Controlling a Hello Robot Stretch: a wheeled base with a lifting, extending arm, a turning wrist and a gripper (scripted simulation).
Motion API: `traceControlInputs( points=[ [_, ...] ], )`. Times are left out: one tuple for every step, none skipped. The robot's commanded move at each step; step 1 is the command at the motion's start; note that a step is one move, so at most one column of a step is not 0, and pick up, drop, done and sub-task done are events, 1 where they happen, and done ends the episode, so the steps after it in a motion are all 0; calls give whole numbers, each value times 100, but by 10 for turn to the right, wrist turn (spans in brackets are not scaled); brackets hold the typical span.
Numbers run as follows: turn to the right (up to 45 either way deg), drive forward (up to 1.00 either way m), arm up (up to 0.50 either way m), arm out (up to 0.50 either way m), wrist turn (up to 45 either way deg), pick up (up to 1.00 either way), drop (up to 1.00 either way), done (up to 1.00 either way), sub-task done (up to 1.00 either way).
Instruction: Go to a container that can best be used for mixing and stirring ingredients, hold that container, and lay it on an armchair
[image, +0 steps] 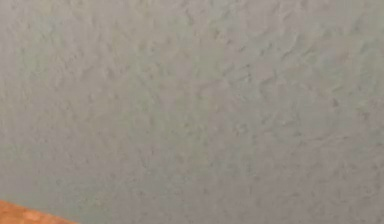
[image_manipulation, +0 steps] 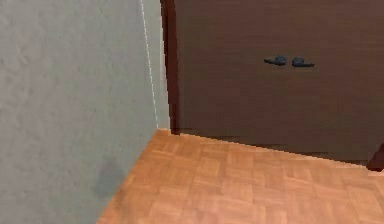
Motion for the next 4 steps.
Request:
traceControlInputs(
  points=[
    [-450,0,0,0,0,0,0,0,0],
    [-60,0,0,0,0,0,0,0,0],
    [0,85,0,0,0,0,0,0,0],
    [450,0,0,0,0,0,0,0,0]
  ],
)
